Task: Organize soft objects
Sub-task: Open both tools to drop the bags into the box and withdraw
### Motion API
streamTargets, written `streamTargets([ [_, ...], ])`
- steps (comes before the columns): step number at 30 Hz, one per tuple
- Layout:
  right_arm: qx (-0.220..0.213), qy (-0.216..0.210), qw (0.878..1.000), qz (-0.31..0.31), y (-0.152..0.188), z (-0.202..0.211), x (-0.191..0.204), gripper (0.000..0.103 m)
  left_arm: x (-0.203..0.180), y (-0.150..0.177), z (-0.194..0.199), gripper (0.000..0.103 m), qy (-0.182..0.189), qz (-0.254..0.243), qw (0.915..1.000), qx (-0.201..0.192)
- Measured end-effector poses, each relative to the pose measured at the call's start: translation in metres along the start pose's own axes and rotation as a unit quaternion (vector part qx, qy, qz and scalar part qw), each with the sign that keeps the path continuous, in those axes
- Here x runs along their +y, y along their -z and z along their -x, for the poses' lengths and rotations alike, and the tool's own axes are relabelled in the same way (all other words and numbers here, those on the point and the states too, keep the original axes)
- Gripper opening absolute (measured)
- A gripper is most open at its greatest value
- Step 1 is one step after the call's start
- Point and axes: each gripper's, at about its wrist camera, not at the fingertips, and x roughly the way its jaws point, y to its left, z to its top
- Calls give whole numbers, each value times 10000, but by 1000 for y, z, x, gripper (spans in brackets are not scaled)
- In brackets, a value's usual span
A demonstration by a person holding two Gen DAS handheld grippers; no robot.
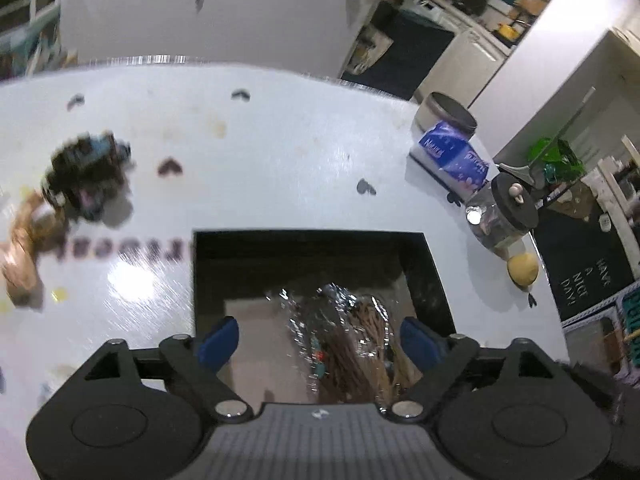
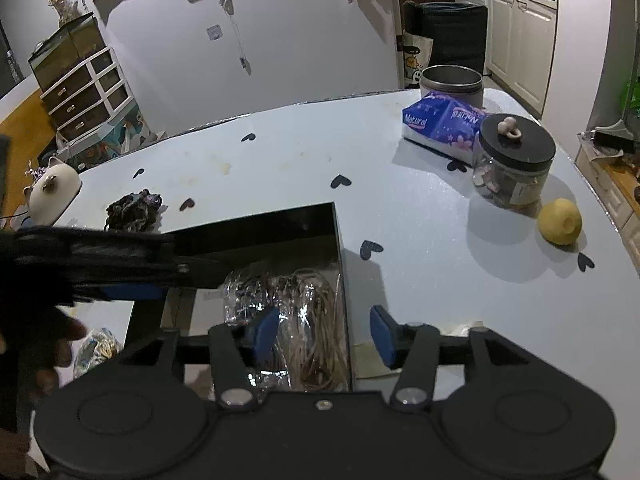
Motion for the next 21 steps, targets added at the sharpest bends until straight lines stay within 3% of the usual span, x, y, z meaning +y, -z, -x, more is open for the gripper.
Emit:
streamTargets([
  [7,-241,138,9996,-1,-3,11,9,72,12,10,32,102,-75,-383,9981,-473],
  [15,-598,280,9978,-81,-2,34,23,84,31,21,70,103,-138,-661,9930,-965],
  [21,-949,362,9948,-96,0,54,43,101,54,31,101,103,-192,-721,9886,-1309],
])
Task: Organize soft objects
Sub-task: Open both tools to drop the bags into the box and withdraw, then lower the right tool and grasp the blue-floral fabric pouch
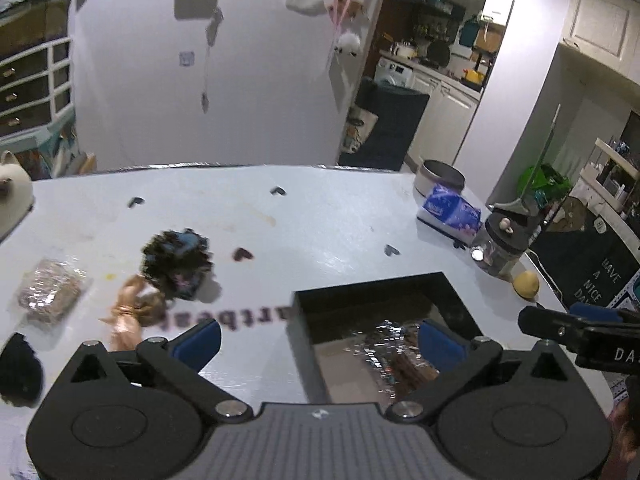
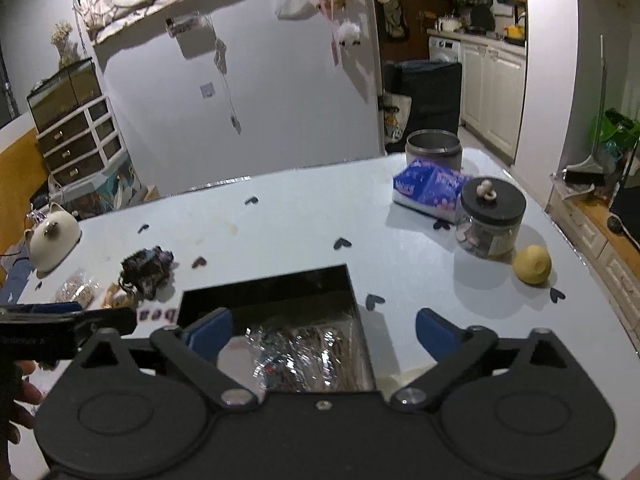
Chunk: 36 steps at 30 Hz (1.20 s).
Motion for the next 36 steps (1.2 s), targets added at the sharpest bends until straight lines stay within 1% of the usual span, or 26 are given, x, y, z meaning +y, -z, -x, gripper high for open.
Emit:
streamTargets([
  [1,-42,4,10000,17,1,2,4,103,6,1,5,103,-12,15,10000,-28],
  [4,-145,-29,9999,28,6,7,19,103,24,6,18,103,-63,69,9999,-105],
  [7,-193,-81,9998,8,12,10,37,103,44,11,32,103,-201,79,9996,-180],
  [12,-220,-142,9996,65,24,10,71,103,84,21,52,103,-430,198,9986,-220],
  [20,-172,-445,9986,208,40,2,129,103,147,39,78,103,-825,419,9955,-195],
  [25,-18,-623,9975,322,50,-10,161,103,185,52,87,103,-1037,636,9925,-141],
  [28,76,-696,9967,401,56,-16,176,103,203,61,89,103,-1156,672,9909,-119],
  [36,484,-808,9936,628,73,-42,208,103,244,83,75,103,-1357,817,9870,260],
])
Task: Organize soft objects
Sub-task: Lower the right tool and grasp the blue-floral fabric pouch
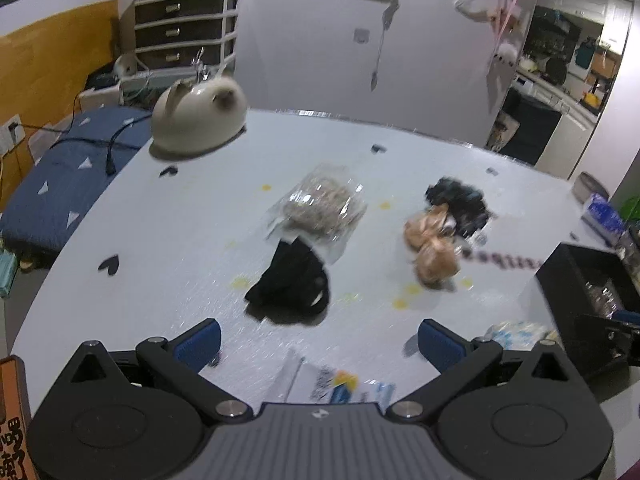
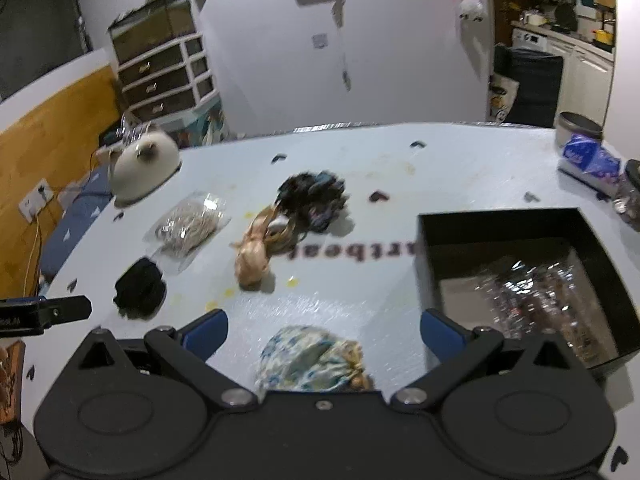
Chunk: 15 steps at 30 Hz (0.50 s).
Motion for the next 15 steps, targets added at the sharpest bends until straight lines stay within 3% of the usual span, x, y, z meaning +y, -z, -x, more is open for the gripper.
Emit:
streamTargets([
  [8,508,-31,9984,245,6,-35,19,103,9,16,-20,103,288,-197,9987,380],
  [15,930,104,9938,600,9,-67,35,103,-7,37,-37,103,429,-1088,9912,613],
])
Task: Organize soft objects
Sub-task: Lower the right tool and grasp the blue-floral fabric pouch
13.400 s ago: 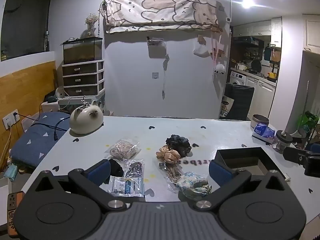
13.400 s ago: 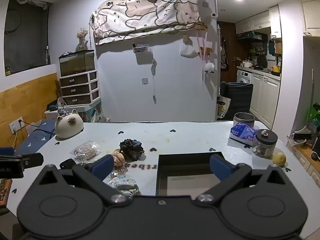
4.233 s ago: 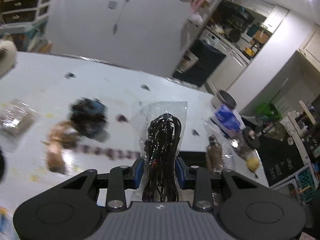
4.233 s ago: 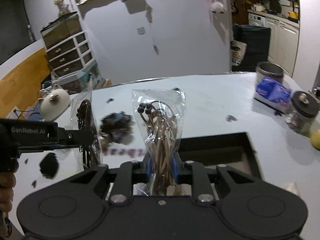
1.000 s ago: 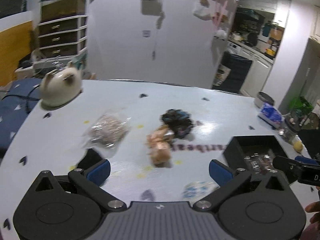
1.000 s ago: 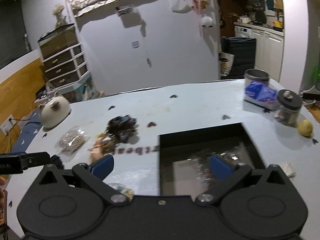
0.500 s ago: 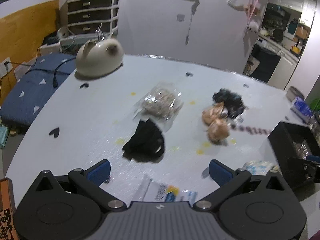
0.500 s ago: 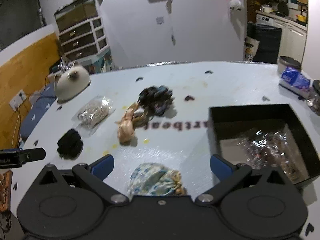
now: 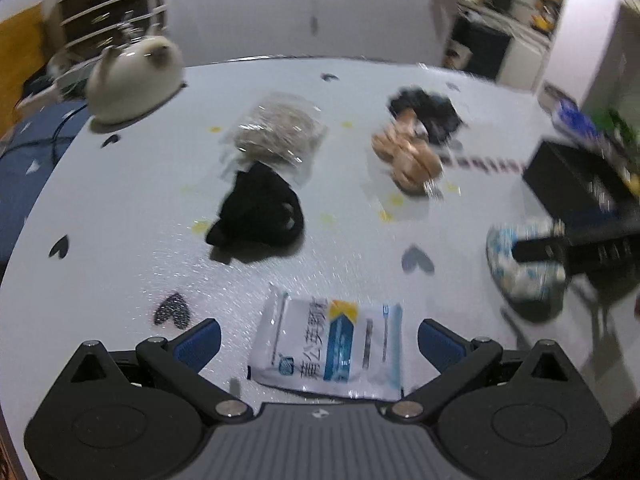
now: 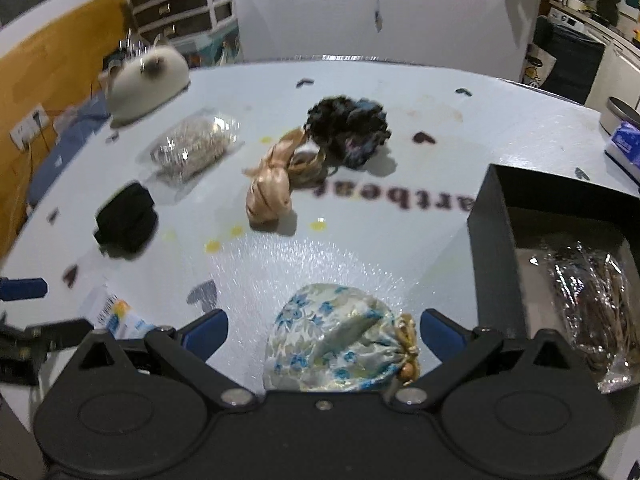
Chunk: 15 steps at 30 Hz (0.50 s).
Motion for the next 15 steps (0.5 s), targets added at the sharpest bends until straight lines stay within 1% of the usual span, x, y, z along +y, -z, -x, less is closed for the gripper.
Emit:
streamTargets([
  [3,193,108,9996,155,0,-11,6,103,-8,4,-9,103,-38,-294,9995,106],
  [6,275,227,9990,284,0,-17,10,103,-14,4,-17,103,-66,-388,9990,230],
  [10,392,367,9981,313,1,-22,11,103,-20,2,-30,103,-291,-522,9972,442],
  [12,479,483,9973,289,2,-26,12,103,-20,0,-35,103,-373,-505,9968,490],
  [15,506,586,9967,263,3,-29,12,103,-18,-5,-38,103,-393,-393,9972,507],
])
